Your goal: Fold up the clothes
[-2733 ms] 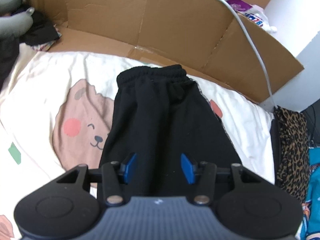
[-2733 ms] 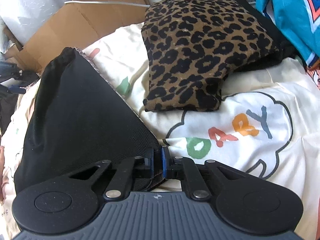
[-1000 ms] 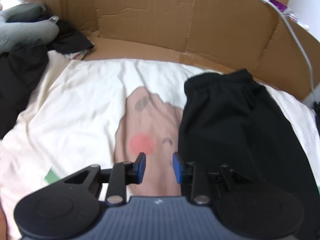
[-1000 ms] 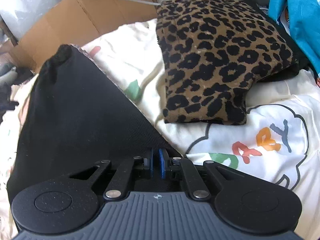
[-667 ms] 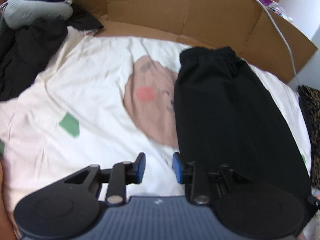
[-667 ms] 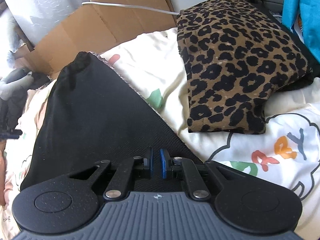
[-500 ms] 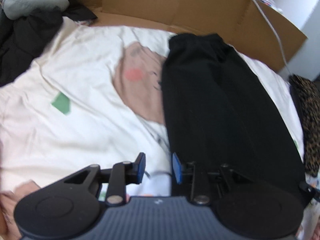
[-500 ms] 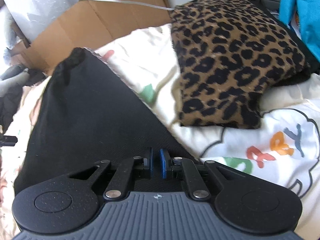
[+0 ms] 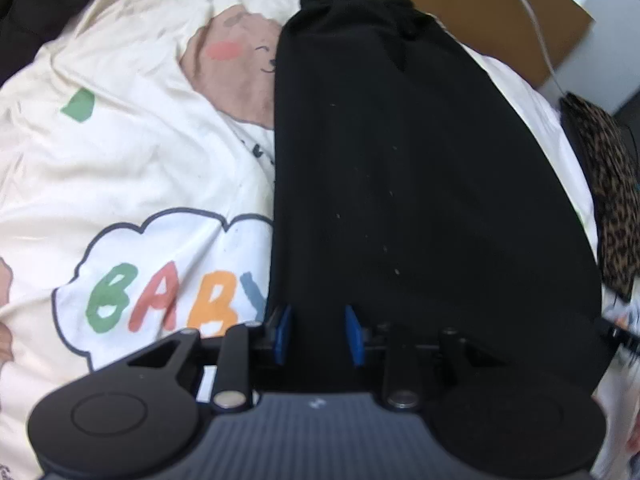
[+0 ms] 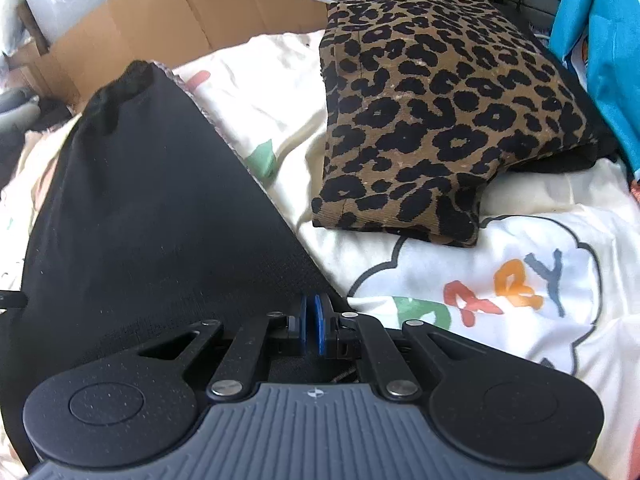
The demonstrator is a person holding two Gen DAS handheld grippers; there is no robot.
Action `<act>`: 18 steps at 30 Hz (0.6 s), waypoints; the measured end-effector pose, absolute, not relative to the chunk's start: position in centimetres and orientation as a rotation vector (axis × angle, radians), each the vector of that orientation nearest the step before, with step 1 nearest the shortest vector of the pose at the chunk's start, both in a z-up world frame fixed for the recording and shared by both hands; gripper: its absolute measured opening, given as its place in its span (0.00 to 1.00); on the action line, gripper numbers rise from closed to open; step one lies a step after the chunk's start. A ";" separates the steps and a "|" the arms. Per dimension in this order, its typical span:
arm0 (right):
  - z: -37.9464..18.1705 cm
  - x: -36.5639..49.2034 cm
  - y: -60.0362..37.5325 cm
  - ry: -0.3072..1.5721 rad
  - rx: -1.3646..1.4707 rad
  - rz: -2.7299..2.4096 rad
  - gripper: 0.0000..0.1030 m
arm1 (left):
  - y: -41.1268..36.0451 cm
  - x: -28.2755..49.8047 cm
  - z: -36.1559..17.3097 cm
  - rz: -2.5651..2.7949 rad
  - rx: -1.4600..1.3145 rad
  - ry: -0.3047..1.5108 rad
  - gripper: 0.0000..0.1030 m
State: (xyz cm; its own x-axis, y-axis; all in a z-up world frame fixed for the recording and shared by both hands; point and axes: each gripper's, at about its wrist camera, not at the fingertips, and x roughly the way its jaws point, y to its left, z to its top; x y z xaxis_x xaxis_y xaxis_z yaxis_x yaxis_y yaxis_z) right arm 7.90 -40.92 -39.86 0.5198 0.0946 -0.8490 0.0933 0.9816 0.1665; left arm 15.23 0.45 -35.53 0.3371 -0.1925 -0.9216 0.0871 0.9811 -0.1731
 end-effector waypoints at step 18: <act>-24.2 13.3 -34.8 1.102 0.058 0.191 0.39 | 7.9 13.2 -28.3 -0.095 -0.227 1.103 0.42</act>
